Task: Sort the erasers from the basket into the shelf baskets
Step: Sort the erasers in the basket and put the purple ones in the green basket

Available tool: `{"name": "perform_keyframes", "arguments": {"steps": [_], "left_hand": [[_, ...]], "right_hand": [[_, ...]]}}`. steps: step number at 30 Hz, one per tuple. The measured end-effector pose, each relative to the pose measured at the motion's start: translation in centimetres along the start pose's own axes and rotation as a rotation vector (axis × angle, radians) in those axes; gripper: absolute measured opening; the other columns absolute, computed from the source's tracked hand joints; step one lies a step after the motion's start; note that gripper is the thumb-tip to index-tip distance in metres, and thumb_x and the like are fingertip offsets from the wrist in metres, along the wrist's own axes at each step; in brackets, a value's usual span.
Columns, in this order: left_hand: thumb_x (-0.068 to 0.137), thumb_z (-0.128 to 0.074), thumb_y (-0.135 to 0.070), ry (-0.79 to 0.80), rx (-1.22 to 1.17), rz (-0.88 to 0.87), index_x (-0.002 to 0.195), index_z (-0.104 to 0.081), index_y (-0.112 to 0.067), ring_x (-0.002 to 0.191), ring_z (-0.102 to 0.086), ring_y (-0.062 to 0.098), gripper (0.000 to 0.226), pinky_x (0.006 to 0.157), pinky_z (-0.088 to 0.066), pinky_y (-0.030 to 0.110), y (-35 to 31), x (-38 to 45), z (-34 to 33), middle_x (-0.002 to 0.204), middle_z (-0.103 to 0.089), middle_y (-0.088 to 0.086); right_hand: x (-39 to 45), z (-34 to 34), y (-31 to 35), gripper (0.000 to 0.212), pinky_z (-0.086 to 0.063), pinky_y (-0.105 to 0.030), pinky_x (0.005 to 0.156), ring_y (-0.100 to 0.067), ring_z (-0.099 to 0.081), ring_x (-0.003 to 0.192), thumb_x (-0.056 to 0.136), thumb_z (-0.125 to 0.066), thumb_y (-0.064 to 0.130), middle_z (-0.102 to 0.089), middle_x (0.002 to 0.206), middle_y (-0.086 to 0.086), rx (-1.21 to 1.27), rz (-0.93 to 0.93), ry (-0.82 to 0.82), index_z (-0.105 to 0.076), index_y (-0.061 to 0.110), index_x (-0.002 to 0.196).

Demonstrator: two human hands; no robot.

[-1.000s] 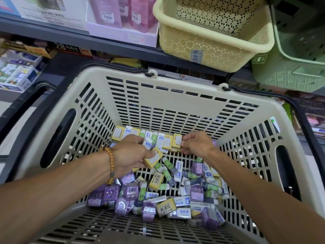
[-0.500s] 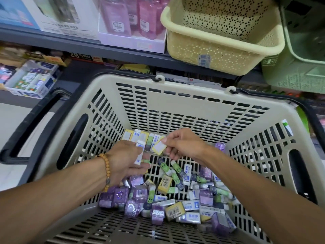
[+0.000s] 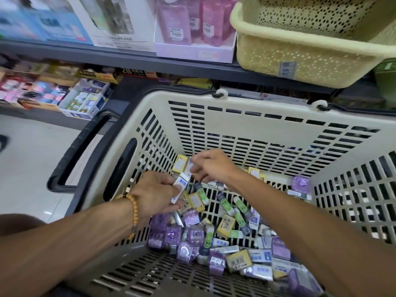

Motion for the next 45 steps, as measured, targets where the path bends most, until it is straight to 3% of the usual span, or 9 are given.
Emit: {"name": "perform_keyframes", "arguments": {"steps": [3, 6, 13, 17, 20, 23, 28, 33, 45], "left_hand": [[0.092, -0.061, -0.009, 0.031, 0.055, -0.050, 0.109, -0.061, -0.007, 0.087, -0.072, 0.025, 0.017, 0.075, -0.060, 0.032, -0.8, 0.1, -0.6, 0.106, -0.066, 0.009], [0.089, -0.065, -0.009, 0.074, 0.090, -0.104, 0.106, -0.062, -0.006, 0.083, -0.073, 0.023, 0.017, 0.075, -0.061, 0.033, -1.4, 0.3, -1.4, 0.103, -0.068, 0.008], [0.084, -0.073, -0.031, 0.380, 0.690, -0.451, 0.124, -0.049, -0.020, 0.102, -0.064, 0.020, 0.049, 0.088, -0.055, 0.037, -2.4, 0.0, -8.7, 0.111, -0.062, 0.000], [0.077, -0.072, -0.054, 0.555, 1.122, -0.720, 0.144, -0.027, -0.024, 0.131, -0.039, 0.020, 0.086, 0.104, -0.034, 0.028, -1.1, -0.1, -15.3, 0.145, -0.037, 0.000], [0.071, -0.066, -0.070, 0.584, 1.332, -0.723, 0.153, -0.004, -0.027, 0.146, -0.007, 0.025, 0.112, 0.117, -0.014, 0.041, 1.6, 1.1, -18.3, 0.161, -0.005, -0.003], [0.065, -0.062, -0.079, 0.538, 1.478, -0.756, 0.152, 0.005, -0.034, 0.146, 0.011, 0.030, 0.118, 0.117, -0.004, 0.057, 3.6, 1.4, -19.2, 0.160, 0.004, -0.009], [0.074, -0.067, -0.059, 0.562, 1.467, -0.895, 0.147, -0.015, -0.037, 0.125, -0.024, 0.028, 0.092, 0.100, -0.041, 0.041, 4.2, -0.4, -20.3, 0.142, -0.029, -0.003], [0.071, -0.081, -0.036, 0.698, 1.211, -0.676, 0.133, -0.033, -0.026, 0.101, -0.052, 0.018, 0.080, 0.078, -0.040, 0.024, 4.0, -0.8, -22.0, 0.116, -0.051, 0.000], [0.076, -0.078, -0.034, 0.693, 1.276, -0.591, 0.131, -0.038, -0.016, 0.105, -0.054, 0.020, 0.071, 0.090, -0.050, 0.035, 4.5, -0.9, -22.2, 0.120, -0.055, 0.002]], "right_hand": [[-2.2, -0.8, 0.7, 0.028, -0.053, -0.025, 0.062, -0.011, -0.066, 0.066, 0.097, -0.057, 0.038, -0.073, 0.081, -0.001, -0.014, 0.025, 0.154, -0.074, 0.016, 0.092], [-4.3, -1.3, 1.6, 0.012, -0.055, -0.022, 0.065, -0.011, -0.070, 0.071, 0.092, -0.067, 0.028, -0.074, 0.081, -0.002, -0.088, 0.062, 0.249, -0.074, 0.018, 0.090], [-9.2, 7.2, 1.9, 0.019, -0.055, -0.020, 0.058, -0.010, -0.069, 0.064, 0.095, -0.063, 0.025, -0.071, 0.087, -0.013, -0.376, 0.059, -0.034, -0.069, 0.007, 0.097], [-12.0, 10.8, 0.5, 0.018, -0.056, -0.023, 0.061, -0.010, -0.067, 0.064, 0.095, -0.063, 0.023, -0.070, 0.089, -0.016, -0.340, 0.046, -0.121, -0.069, 0.006, 0.093], [-12.6, 12.1, 0.0, 0.019, -0.055, -0.025, 0.062, -0.016, -0.066, 0.068, 0.095, -0.063, 0.022, -0.070, 0.094, -0.022, -0.352, 0.046, -0.168, -0.068, 0.004, 0.099], [-12.2, 12.7, 0.8, 0.018, -0.057, -0.030, 0.065, -0.016, -0.066, 0.067, 0.096, -0.062, 0.022, -0.070, 0.091, -0.020, -0.334, 0.089, -0.198, -0.067, 0.005, 0.097], [-11.7, 13.4, 1.6, 0.018, -0.061, -0.037, 0.074, -0.017, -0.070, 0.072, 0.095, -0.062, 0.025, -0.070, 0.085, -0.012, -0.354, 0.123, -0.241, -0.067, 0.008, 0.099], [-11.6, 13.1, 2.0, 0.021, -0.061, -0.038, 0.074, -0.021, -0.072, 0.076, 0.096, -0.061, 0.025, -0.070, 0.084, -0.014, -0.392, 0.151, -0.237, -0.067, 0.005, 0.098], [-11.6, 13.2, 1.4, 0.018, -0.059, -0.032, 0.070, -0.014, -0.070, 0.069, 0.096, -0.061, 0.024, -0.066, 0.077, -0.002, -0.383, 0.140, -0.241, -0.067, 0.007, 0.096]]}}
Point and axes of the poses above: each hand's wrist, its own x-axis towards the middle knuckle, its own z-axis out of the back of the hand, y = z × x, the point moved 10 cm from there along x, towards the middle knuckle
